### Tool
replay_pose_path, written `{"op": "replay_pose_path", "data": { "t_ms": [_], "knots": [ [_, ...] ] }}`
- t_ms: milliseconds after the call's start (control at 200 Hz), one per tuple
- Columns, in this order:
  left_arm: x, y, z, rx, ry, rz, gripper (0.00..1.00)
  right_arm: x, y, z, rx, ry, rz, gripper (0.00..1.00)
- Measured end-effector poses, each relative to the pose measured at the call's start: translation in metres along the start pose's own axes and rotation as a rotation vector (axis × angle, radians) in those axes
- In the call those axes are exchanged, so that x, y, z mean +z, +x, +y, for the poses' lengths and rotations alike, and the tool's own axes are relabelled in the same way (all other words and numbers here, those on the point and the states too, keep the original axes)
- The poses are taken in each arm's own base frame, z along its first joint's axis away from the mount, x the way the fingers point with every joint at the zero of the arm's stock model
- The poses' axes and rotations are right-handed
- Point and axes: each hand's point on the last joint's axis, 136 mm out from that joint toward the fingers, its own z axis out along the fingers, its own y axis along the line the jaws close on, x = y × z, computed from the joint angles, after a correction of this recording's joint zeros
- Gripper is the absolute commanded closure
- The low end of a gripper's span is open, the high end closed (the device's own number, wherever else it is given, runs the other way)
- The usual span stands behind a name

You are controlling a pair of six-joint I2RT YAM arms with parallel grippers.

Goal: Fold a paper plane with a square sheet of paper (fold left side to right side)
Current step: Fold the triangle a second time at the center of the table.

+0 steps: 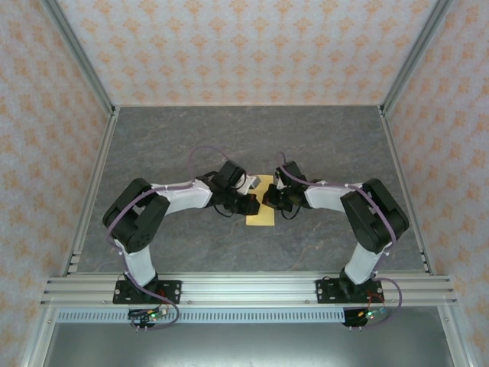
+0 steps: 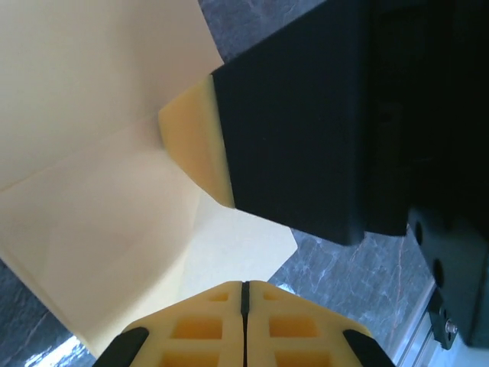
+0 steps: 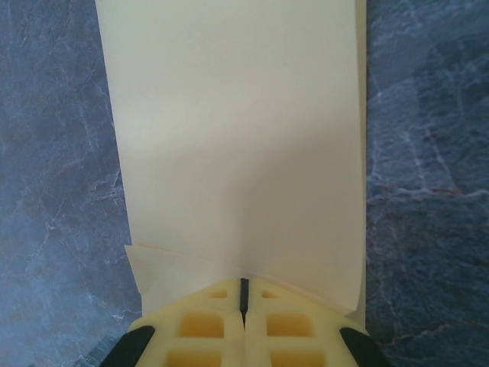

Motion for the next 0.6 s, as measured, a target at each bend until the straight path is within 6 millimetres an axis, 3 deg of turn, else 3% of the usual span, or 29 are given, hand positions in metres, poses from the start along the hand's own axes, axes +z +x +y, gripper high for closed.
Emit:
{"op": "replay_pose_path", "data": {
  "t_ms": [155, 600],
  "knots": [
    [0.009, 0.007, 0.009, -0.021, -0.009, 0.033, 0.95, 0.0, 0.0, -0.001, -0.005, 0.007, 0.0, 1.0],
    [0.012, 0.032, 0.017, -0.053, 0.003, 0.087, 0.95, 0.0, 0.0, -0.001, -0.011, 0.022, 0.007, 1.0]
  ]
}}
